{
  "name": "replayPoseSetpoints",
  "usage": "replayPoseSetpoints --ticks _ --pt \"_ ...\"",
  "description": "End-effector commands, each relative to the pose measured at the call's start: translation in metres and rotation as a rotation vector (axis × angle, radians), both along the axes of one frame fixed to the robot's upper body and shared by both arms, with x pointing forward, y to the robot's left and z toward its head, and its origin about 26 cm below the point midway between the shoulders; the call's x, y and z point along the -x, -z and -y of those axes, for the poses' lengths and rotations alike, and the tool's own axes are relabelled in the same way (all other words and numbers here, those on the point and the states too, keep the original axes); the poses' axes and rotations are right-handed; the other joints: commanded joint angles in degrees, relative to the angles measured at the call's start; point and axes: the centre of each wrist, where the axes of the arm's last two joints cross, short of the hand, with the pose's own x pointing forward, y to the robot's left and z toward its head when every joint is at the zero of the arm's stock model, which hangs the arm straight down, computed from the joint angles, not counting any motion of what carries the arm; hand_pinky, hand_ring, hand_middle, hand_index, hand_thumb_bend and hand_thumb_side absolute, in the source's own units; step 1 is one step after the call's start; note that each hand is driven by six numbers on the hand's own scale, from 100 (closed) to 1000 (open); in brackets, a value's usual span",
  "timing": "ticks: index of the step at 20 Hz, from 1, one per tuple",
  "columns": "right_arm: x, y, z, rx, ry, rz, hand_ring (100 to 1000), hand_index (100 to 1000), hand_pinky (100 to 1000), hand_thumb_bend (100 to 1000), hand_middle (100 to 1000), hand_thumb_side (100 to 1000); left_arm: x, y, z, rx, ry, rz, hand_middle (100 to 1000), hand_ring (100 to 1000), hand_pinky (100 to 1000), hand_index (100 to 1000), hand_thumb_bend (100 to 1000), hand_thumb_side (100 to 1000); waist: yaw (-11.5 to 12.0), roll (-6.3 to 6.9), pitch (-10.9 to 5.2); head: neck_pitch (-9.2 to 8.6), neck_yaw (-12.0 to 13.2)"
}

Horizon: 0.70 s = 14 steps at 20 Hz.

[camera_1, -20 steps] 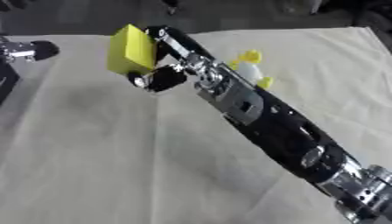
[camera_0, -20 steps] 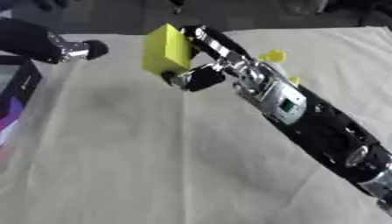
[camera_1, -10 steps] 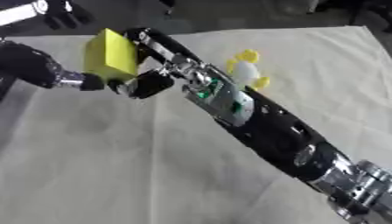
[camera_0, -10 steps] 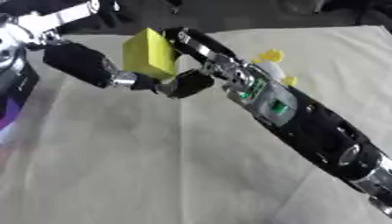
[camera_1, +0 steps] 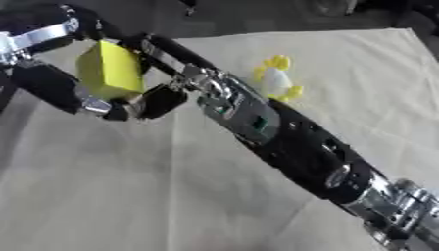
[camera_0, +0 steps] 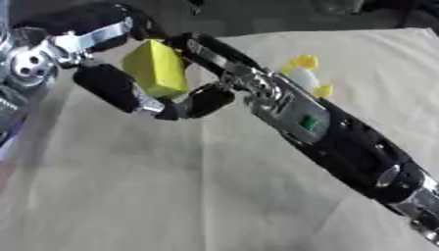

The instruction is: Pick up the objects with one hand, pass them to the other hand, and then place them into the box on the other side of the table.

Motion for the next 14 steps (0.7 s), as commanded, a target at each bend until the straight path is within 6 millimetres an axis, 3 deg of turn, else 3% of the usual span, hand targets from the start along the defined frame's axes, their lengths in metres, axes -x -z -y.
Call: replayPoseSetpoints --ticks 1,2,3,4,6,8,14 --pt "0.004 -0.010 -0.001 0.013 -0.015 0.039 515 478 702 100 286 100 -0.002 -0.004 -0.002 0.011 -0.029 0.035 781 820 816 842 498 322 0.0 0.67 0.10 -0.53 0.1" --pt "0.004 -0.010 -0.001 0.017 -0.016 0.038 515 478 702 100 286 100 -0.003 -0.003 -0.002 0.021 -0.039 0.034 781 820 816 842 498 322 0.0 0.66 0.14 -0.50 0.0" --pt "0.004 -0.010 -0.001 0.020 -0.018 0.038 515 478 702 100 286 100 -0.003 -0.002 -0.002 0.032 -0.047 0.034 738 794 792 789 351 221 0.0 0.65 0.16 -0.44 0.0" --pt "0.004 -0.009 -0.001 0.023 -0.019 0.037 515 478 702 100 286 100 -0.003 -0.001 -0.002 0.044 -0.053 0.032 699 765 775 747 261 153 0.0 0.63 0.18 -0.40 0.1" --pt "0.004 -0.009 -0.001 0.029 -0.019 0.035 515 479 703 100 287 100 -0.002 -0.001 -0.002 0.065 -0.058 0.025 659 734 759 706 170 100 -0.1 0.61 0.20 -0.36 0.1" --pt "0.004 -0.008 0.000 0.034 -0.016 0.032 515 479 704 100 287 100 0.000 -0.001 -0.002 0.073 -0.055 0.020 653 726 755 704 161 100 -0.1 0.63 0.20 -0.36 0.1" --pt "0.003 -0.003 0.002 0.047 0.003 0.020 515 481 704 100 288 100 0.008 -0.006 -0.006 0.081 -0.088 0.069 594 674 717 660 254 100 -0.3 0.71 0.25 -0.67 0.2"
